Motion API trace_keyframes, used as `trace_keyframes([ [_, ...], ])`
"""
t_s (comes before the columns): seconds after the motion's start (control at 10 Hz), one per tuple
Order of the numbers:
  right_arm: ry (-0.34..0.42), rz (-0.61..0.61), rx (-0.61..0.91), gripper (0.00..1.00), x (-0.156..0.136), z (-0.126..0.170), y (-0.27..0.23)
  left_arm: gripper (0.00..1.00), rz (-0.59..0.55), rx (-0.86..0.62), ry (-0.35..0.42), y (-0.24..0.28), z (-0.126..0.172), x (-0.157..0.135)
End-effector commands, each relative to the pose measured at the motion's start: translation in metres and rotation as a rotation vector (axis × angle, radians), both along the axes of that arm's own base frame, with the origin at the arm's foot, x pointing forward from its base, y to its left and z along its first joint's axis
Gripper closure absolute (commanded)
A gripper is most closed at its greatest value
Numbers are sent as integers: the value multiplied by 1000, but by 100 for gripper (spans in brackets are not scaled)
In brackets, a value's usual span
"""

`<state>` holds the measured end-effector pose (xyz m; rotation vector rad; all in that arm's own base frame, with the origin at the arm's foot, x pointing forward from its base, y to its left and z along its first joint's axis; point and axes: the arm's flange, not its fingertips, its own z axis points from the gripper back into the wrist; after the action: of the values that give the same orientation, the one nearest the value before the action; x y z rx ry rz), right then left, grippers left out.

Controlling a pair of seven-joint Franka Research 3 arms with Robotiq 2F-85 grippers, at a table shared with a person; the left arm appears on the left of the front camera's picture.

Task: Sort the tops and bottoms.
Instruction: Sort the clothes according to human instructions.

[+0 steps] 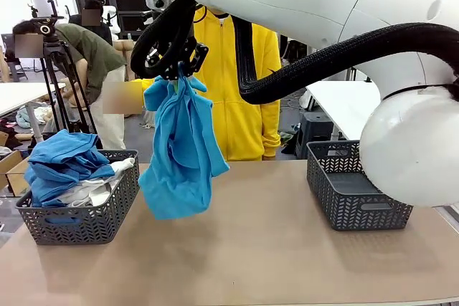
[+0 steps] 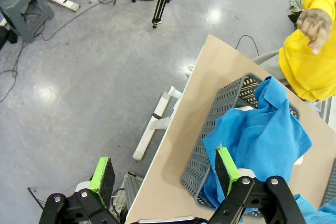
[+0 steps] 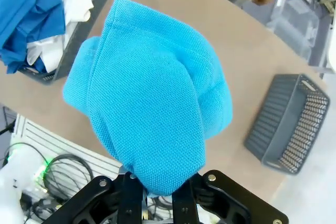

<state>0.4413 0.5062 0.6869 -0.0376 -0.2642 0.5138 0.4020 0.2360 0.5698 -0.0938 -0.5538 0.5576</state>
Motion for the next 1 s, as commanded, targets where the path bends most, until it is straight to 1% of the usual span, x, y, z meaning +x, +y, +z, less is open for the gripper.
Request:
trace_keyframes([
  [0.0, -11, 4, 5, 100, 0, 2, -1, 0, 10, -1, -2, 1, 1, 0],
  [0.9, -11, 4, 5, 100, 0, 2, -1, 0, 10, -1, -2, 1, 1, 0],
])
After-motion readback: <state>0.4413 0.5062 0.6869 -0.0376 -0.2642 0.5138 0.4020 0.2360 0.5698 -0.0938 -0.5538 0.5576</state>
